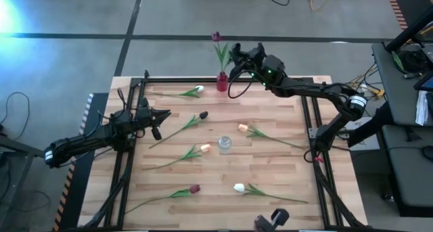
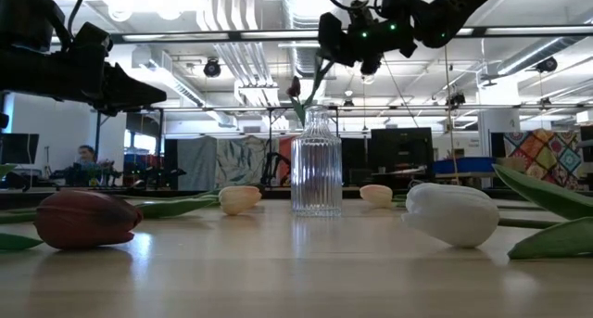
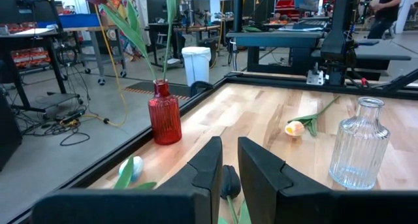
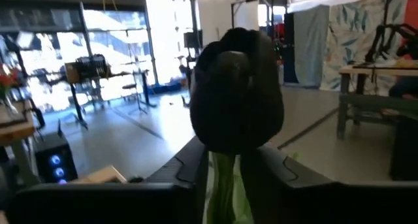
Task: Sort flowers into vase by color
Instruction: Put the bottom black tulip into the red vase
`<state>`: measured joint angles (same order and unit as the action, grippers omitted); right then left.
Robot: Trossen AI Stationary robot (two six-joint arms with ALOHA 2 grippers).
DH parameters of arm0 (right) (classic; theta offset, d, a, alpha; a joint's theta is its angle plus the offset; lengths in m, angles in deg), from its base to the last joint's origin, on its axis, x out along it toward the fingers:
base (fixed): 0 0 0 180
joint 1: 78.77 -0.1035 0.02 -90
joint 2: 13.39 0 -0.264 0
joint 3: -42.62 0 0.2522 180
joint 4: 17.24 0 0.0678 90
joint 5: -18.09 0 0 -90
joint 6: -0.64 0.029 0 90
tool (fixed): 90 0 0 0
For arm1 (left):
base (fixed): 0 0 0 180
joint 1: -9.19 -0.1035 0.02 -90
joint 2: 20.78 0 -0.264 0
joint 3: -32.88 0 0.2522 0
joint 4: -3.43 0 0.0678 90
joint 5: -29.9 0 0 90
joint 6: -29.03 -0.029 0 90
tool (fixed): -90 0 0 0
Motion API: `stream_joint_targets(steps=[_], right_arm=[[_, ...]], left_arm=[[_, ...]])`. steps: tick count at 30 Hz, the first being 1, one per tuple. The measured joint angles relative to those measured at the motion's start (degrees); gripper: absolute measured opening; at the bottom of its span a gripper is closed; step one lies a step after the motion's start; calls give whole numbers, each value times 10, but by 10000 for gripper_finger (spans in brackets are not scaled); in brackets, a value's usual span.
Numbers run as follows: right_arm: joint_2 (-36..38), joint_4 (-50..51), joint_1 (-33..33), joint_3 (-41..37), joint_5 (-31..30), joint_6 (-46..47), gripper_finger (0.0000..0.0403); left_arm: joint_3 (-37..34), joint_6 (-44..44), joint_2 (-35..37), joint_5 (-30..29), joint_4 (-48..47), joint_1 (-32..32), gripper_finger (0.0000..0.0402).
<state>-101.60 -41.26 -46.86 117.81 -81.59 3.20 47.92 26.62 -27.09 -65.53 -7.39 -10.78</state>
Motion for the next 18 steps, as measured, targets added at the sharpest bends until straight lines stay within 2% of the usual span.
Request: stream_joint_targets(steps=[9,18], right_arm=[[0,46,3,0,-10,-43,117],[16,120,5,6,-10,-46,195]], left_arm=[[0,0,0,0,0,0,36],[0,0,0,0,0,0,36]])
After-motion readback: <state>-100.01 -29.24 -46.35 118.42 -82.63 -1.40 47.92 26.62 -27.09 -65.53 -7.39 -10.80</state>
